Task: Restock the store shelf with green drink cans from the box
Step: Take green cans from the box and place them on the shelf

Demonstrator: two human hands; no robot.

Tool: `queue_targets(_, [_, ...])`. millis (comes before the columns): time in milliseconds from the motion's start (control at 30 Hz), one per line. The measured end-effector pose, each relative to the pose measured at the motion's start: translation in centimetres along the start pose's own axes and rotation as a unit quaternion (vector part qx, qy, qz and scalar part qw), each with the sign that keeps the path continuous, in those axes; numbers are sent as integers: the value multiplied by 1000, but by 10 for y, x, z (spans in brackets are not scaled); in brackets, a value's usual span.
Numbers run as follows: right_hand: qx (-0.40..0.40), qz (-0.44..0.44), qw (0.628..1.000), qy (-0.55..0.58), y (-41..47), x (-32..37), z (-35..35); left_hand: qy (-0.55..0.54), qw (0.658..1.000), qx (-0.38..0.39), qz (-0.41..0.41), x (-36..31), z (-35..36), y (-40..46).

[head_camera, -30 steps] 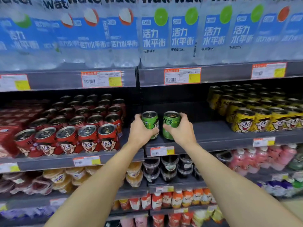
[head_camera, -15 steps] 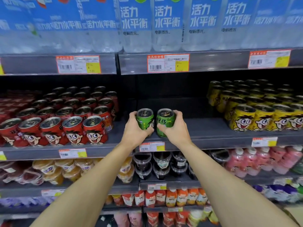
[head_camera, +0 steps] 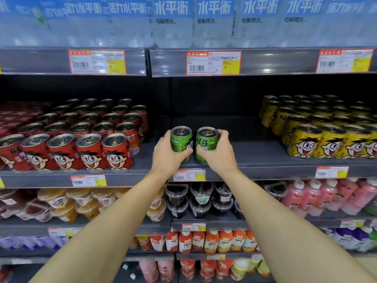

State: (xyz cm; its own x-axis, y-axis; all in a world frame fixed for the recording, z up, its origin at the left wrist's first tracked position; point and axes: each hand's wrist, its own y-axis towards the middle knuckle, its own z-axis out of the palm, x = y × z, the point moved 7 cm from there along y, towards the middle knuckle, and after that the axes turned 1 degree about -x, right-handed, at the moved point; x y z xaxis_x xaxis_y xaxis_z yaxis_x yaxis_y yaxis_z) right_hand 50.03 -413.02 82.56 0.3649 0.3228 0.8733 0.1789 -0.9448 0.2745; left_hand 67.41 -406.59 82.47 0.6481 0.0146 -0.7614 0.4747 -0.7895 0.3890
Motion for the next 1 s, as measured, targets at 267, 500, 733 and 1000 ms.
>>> queue_targets(267, [14, -24, 998, -51, 3, 2, -3, 20, 1000, -14, -9, 1, -1, 0])
queue_targets(500, [19, -24, 997, -74, 5, 0, -2, 23, 998, -40, -49, 7, 3, 29])
queue_targets(733, [-10, -20, 996, -91, 5, -4, 2, 23, 996, -27, -78, 27, 18, 83])
queue_targets(1000, [-28, -21, 996, -84, 5, -11, 6, 33, 995, -33, -88, 42, 37, 134])
